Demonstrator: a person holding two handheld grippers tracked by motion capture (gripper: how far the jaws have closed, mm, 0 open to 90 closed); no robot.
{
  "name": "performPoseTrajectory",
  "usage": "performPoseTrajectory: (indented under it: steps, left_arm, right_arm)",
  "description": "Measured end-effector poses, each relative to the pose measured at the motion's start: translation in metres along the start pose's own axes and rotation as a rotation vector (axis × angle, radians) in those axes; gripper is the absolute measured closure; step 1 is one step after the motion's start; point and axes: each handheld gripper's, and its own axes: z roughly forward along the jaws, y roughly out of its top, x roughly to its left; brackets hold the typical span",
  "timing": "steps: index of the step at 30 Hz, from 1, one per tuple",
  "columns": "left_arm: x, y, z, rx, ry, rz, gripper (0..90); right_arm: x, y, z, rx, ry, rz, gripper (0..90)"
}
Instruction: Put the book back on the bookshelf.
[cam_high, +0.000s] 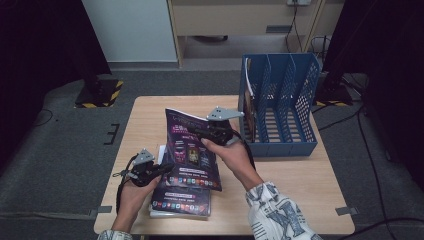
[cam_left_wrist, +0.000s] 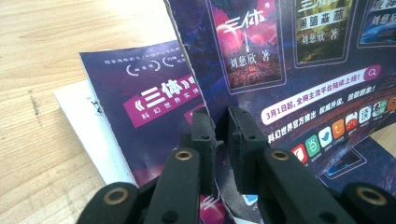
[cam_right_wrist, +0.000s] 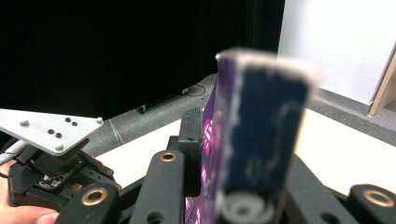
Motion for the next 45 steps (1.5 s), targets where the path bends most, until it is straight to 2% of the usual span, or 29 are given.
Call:
performPoseTrajectory:
  steps: [8,13,17,22,26,30,34,38,45]
  left_arm:
    - [-0.001,0.001,-0.002,-0.018,0.002,0.005,81.5]
    - [-0.001,0.002,-0.004,-0.027,0.011,0.01,81.6]
    - [0.0,0.003,-0.006,-0.038,0.017,0.011,81.7]
    - [0.0,0.003,-0.006,-0.042,0.019,0.014,81.7]
    - [0.0,0.002,-0.006,-0.044,0.018,0.01,81.7]
    - [0.0,0.002,-0.005,-0.045,0.021,0.009,81.6]
    - [0.0,0.002,-0.005,-0.045,0.019,0.01,81.6]
    - [0.0,0.001,-0.005,-0.046,0.02,0.009,81.5]
    - [0.0,0.001,-0.005,-0.048,0.026,0.011,81.3]
  right_arm:
    - [-0.008,0.007,-0.003,0.013,-0.003,0.035,75.0]
    - [-0.012,0.009,-0.003,0.024,0.018,0.049,70.8]
    - [-0.015,0.011,-0.004,0.016,0.022,0.062,73.7]
    - [-0.016,0.014,-0.005,-0.002,0.005,0.071,80.7]
    - [-0.016,0.014,-0.006,-0.001,-0.007,0.071,80.4]
    - [-0.016,0.014,-0.007,-0.032,-0.021,0.085,79.2]
    - [-0.016,0.014,-0.007,-0.033,-0.031,0.074,81.5]
    - [-0.017,0.014,-0.008,-0.027,-0.039,0.083,82.1]
    - [-0.015,0.014,-0.009,-0.038,-0.032,0.077,83.7]
